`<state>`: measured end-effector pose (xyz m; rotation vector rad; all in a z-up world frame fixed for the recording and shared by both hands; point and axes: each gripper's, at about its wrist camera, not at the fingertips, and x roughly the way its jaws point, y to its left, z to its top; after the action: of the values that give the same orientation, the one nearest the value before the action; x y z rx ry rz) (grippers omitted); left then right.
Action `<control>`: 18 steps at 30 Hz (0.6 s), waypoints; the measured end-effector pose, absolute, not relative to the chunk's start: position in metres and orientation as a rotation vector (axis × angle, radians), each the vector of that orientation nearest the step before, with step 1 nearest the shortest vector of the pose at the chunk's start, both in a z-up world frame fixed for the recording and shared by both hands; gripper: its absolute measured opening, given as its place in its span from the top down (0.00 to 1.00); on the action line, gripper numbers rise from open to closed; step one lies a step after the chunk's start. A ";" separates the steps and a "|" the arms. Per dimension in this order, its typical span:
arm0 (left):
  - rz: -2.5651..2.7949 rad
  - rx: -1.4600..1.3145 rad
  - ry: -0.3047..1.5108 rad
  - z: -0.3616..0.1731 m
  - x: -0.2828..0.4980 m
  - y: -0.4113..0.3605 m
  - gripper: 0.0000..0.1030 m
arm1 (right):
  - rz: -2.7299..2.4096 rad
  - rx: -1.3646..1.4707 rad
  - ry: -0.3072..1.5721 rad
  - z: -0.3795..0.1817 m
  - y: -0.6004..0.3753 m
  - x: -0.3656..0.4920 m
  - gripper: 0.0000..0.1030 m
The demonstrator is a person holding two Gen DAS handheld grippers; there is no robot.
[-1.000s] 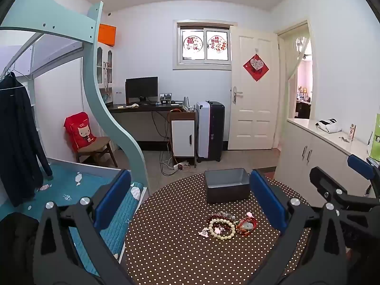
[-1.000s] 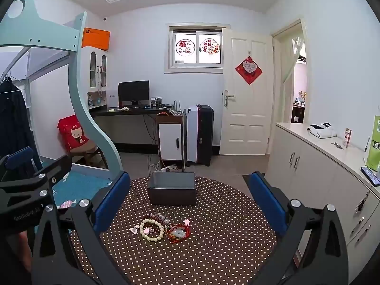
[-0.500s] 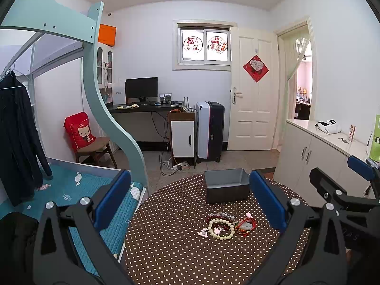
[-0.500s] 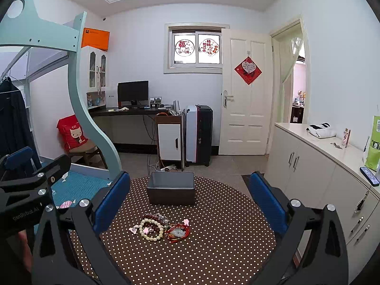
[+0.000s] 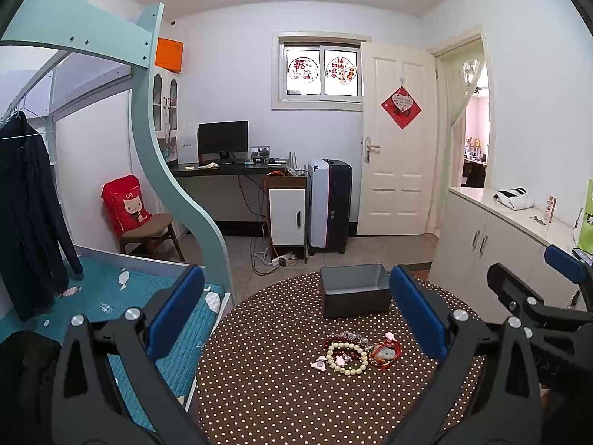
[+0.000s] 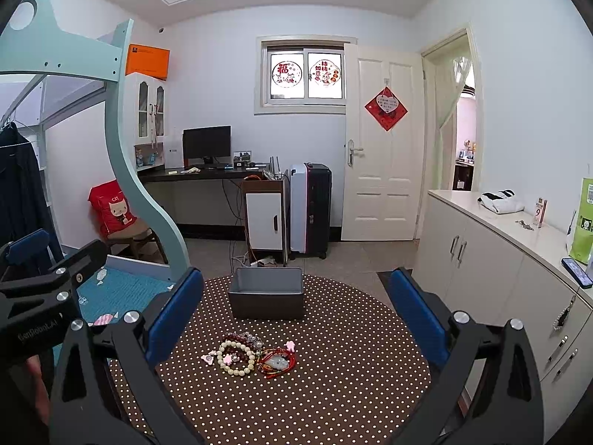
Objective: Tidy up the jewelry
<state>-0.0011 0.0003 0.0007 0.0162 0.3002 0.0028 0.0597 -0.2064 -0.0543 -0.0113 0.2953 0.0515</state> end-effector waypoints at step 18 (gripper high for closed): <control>0.006 0.016 0.306 0.000 0.001 0.002 0.03 | 0.050 -0.007 0.296 -0.055 -0.208 0.062 0.06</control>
<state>0.0006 0.0022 -0.0004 0.0165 0.3061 0.0058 0.0616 -0.2082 -0.0546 -0.0073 0.2959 0.0502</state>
